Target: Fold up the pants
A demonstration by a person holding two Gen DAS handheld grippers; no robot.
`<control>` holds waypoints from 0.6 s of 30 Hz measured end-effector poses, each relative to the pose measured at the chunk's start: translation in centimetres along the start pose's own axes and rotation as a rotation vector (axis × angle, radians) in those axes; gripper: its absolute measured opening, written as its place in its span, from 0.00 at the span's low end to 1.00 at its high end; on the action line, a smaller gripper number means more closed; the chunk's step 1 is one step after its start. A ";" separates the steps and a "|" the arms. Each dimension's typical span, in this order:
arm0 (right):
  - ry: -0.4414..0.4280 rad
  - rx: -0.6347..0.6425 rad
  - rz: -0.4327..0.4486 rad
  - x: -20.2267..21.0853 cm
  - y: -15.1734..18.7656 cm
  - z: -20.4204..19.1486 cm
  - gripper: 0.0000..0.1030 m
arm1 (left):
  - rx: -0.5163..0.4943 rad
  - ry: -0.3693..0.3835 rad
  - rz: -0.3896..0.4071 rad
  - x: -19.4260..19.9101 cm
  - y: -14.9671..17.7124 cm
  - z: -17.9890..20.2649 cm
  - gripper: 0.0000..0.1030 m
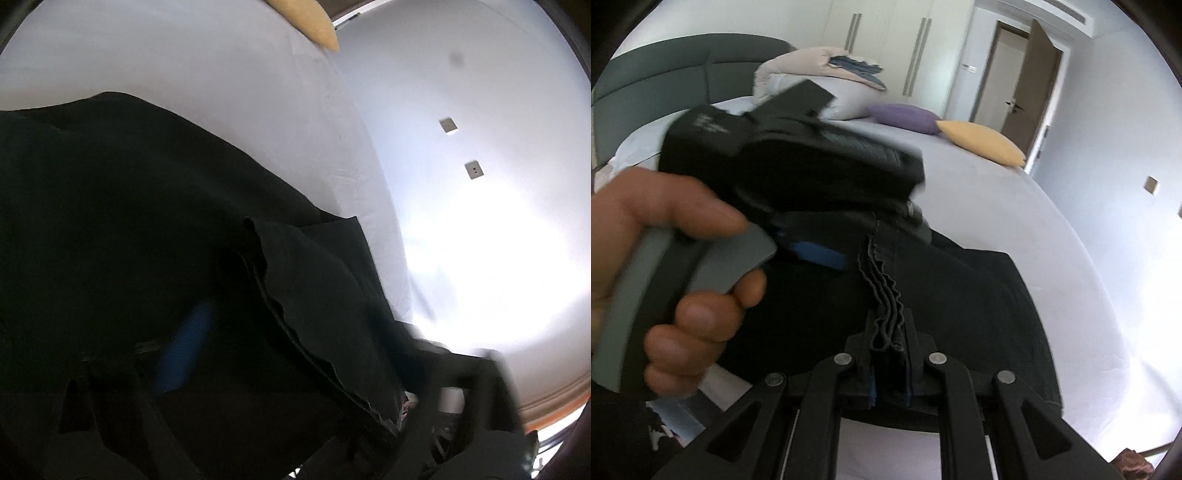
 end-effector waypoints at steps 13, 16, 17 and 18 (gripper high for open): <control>-0.187 0.091 0.022 -0.7 -3.1 -7.8 0.12 | -0.223 -0.103 -0.010 6.4 -4.1 -4.0 0.12; -0.244 0.059 0.005 -1.8 -4.1 -9.0 0.12 | -0.262 -0.139 -0.006 7.9 -5.0 -5.5 0.12; -0.257 0.055 0.002 -2.2 -4.3 -9.5 0.12 | -0.271 -0.152 -0.004 8.4 -5.2 -6.1 0.12; -0.264 0.056 -0.002 -2.5 -4.4 -9.8 0.12 | -0.272 -0.161 -0.002 8.8 -5.3 -6.7 0.12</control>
Point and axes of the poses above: each gripper's, at about its wrist camera, not at the fingertips, and x roughly against the way its jaws point, z to its right, y to its underside, the point moved 9 cm from there along -x, roughly the way its jaws point, and after that the axes turned 12 degrees about z, right-handed, at the moved point
